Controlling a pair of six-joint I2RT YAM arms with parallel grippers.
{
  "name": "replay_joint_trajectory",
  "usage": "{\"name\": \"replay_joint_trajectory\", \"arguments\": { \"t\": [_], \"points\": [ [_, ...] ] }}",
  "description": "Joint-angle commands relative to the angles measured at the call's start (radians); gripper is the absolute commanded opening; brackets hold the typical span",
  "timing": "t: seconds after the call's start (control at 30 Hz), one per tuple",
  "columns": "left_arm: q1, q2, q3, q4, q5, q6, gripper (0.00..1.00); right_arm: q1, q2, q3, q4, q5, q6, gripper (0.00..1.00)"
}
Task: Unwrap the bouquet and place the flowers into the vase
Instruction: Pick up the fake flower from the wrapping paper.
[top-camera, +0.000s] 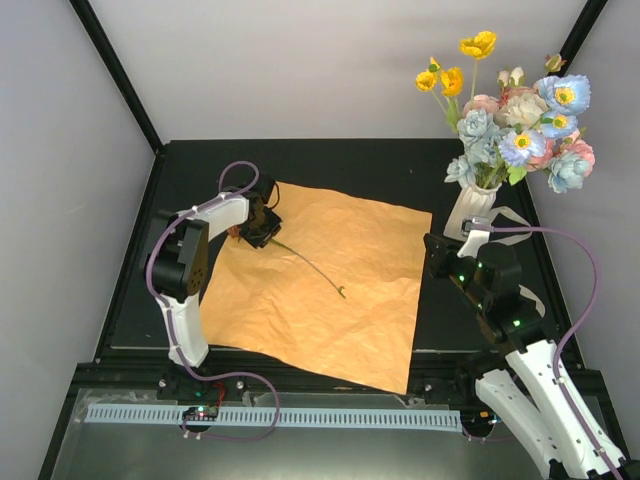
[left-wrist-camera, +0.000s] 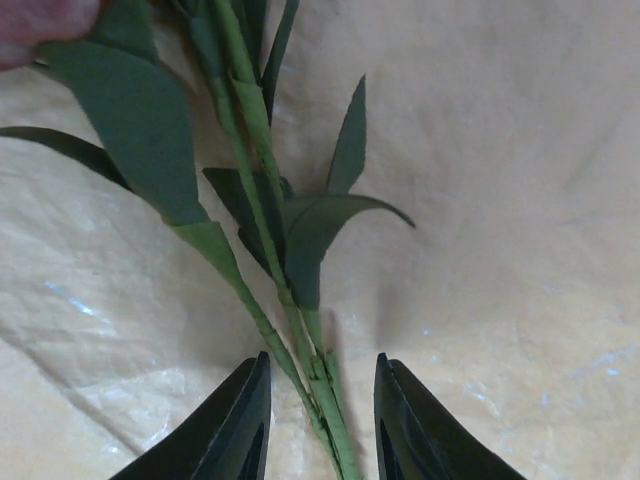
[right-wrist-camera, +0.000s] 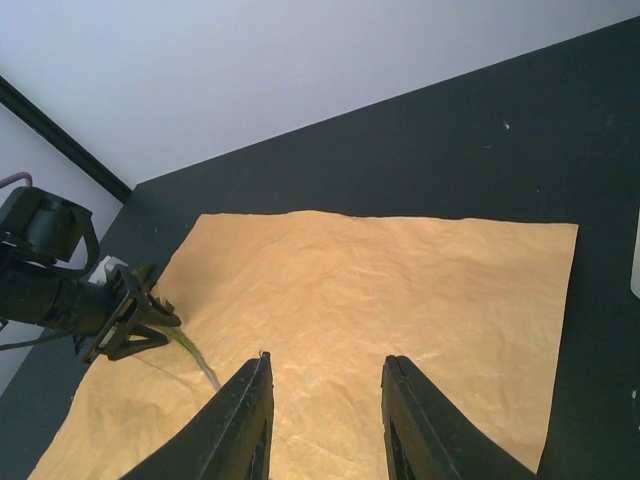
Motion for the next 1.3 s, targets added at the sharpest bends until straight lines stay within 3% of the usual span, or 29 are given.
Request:
{"name": "replay_joint_trajectory", "arguments": {
  "t": [0.0, 0.17, 0.4, 0.7, 1.07, 1.27],
  "points": [
    [-0.006, 0.048, 0.051, -0.039, 0.007, -0.01, 0.3, 0.005, -0.005, 0.003, 0.015, 0.023, -0.024, 0.33],
    [-0.006, 0.071, 0.06, -0.042, 0.015, -0.01, 0.28, 0.005, -0.007, 0.015, 0.009, 0.033, -0.032, 0.33],
    [-0.006, 0.055, 0.063, -0.054, 0.025, -0.009, 0.03, 0.005, 0.004, 0.037, -0.006, 0.027, -0.033, 0.33],
    [-0.006, -0.097, 0.005, -0.007, 0.023, 0.007, 0.02, 0.006, -0.006, 0.043, -0.018, 0.007, -0.015, 0.33],
    [-0.023, -0.362, -0.24, 0.401, 0.236, 0.185, 0.02, 0.032, 0.006, 0.038, 0.011, -0.071, 0.031, 0.33],
    [-0.047, -0.503, -0.333, 0.596, 0.425, 0.338, 0.02, 0.137, 0.049, 0.058, 0.071, -0.105, 0.022, 0.36]
  ]
}}
